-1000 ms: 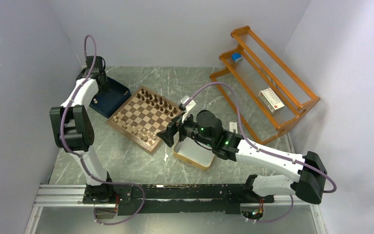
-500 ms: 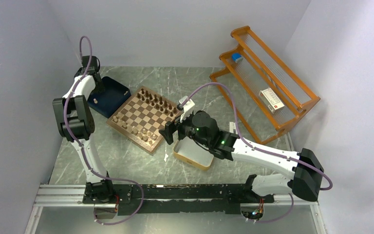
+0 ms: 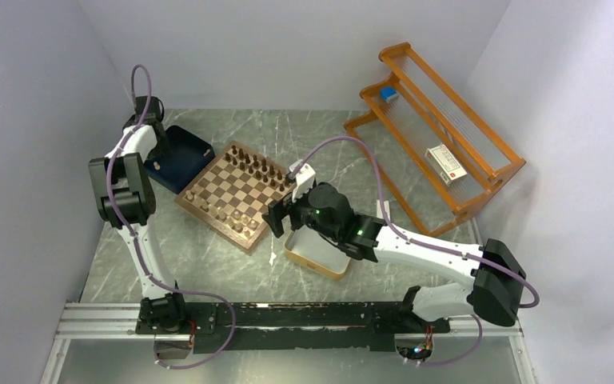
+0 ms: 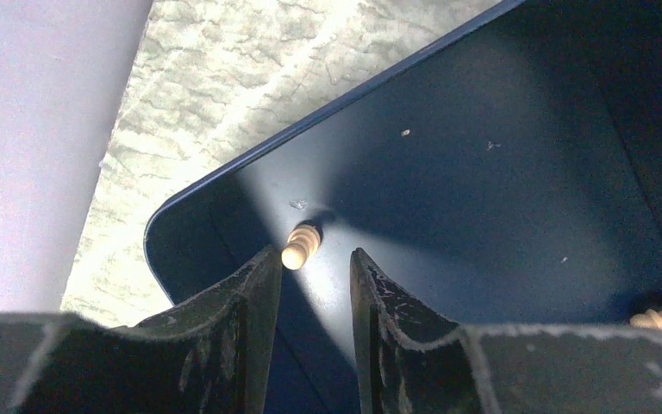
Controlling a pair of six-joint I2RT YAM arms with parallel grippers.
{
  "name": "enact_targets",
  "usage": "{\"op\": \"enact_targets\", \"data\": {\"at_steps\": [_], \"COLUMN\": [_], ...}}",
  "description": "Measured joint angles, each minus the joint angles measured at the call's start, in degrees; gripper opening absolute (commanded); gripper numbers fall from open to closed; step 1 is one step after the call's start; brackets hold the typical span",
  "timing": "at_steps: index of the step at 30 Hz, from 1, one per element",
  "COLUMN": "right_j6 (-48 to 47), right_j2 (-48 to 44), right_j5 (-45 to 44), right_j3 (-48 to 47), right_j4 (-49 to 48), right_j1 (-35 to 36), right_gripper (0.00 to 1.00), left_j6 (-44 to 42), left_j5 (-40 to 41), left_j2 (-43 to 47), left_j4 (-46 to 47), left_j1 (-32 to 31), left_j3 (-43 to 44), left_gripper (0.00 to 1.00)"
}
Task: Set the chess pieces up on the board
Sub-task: Pick up the chess piece from the storage box.
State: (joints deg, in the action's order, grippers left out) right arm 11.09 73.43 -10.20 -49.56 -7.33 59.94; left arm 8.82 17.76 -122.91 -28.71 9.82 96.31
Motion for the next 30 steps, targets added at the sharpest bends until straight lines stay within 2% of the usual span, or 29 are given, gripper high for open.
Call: {"op": "enact_targets", "data": {"at_steps": [15,30], "right_j6": [-0.7,-1.1], "right_j2": [0.7,1.2], "right_j5": [-0.6,-1.2], "right_j3": [-0.3,-0.3], "right_j4": [0.3,0.3], "right_j1": [-0.1,-0.1], "right_gripper": [1.0,1.0], "left_j6": [0.0,0.0], "left_j5": [0.0,0.0], "left_j2": [-0.8,-1.1], "left_j4": [0.2,0.2], "left_j1": [0.3,0.5], "left_j3": [-0.5,-0.5], "left_gripper": [0.38,0.25]}}
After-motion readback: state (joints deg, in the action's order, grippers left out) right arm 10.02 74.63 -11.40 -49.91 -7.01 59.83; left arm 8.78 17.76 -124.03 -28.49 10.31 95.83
